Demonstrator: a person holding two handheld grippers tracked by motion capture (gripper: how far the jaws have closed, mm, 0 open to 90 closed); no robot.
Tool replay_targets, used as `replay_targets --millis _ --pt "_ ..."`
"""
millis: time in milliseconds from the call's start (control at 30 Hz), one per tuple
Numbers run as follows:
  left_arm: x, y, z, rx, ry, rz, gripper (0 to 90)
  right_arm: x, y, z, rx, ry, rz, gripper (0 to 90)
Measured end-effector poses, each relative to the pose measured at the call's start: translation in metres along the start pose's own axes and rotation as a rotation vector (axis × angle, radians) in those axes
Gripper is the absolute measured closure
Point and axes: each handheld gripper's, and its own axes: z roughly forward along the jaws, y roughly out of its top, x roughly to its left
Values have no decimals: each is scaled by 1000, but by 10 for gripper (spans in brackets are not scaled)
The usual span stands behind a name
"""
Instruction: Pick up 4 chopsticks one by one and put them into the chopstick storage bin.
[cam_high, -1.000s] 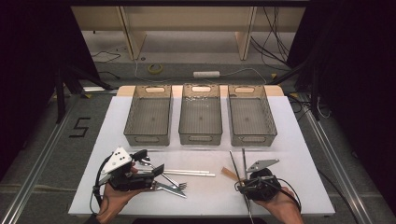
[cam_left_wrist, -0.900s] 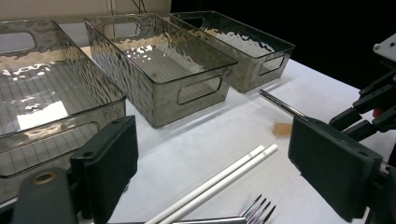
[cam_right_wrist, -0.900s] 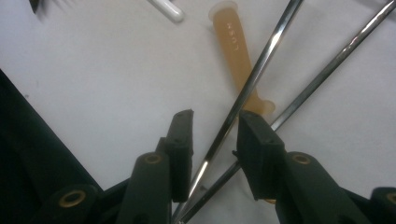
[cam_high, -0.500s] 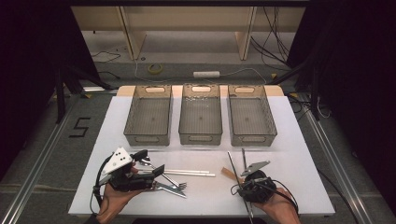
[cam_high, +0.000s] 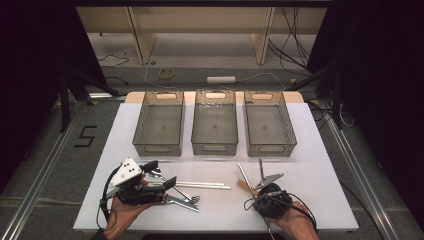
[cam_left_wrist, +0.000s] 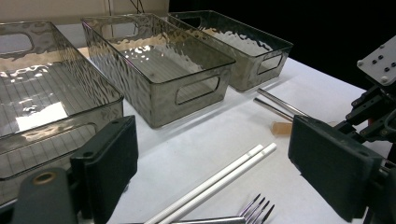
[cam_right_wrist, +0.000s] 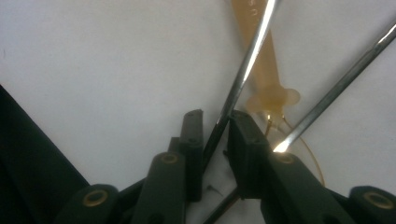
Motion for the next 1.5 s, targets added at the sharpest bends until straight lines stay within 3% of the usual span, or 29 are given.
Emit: replay_targets --millis 133,467,633,733,867,967,1100,1267,1300,1500 --pt "0 0 0 1 -1 0 153 1 0 0 -9 -7 3 845" --pt "0 0 0 0 0 2 153 3 1 0 -42 12 10 865" --pt "-1 0 0 2 1 4 154 4 5 -3 -113 55 2 867" --pt "0 0 1 4 2 5 154 9 12 -5 -147 116 -28 867" --pt "-1 0 2 7 -1 3 154 16 24 -4 -160 134 -81 867" --pt "-1 0 3 11 -5 4 154 20 31 -5 -160 137 -104 868" --pt "-1 0 4 23 -16 11 154 26 43 -7 -177 133 -170 868" --pt "-3 0 12 73 -70 23 154 32 55 -11 -167 93 -277 869" --pt "-4 1 14 88 -80 34 154 32 55 -11 -167 93 -277 869" --pt "-17 5 32 197 -158 131 157 34 57 -15 -134 88 -386 869"
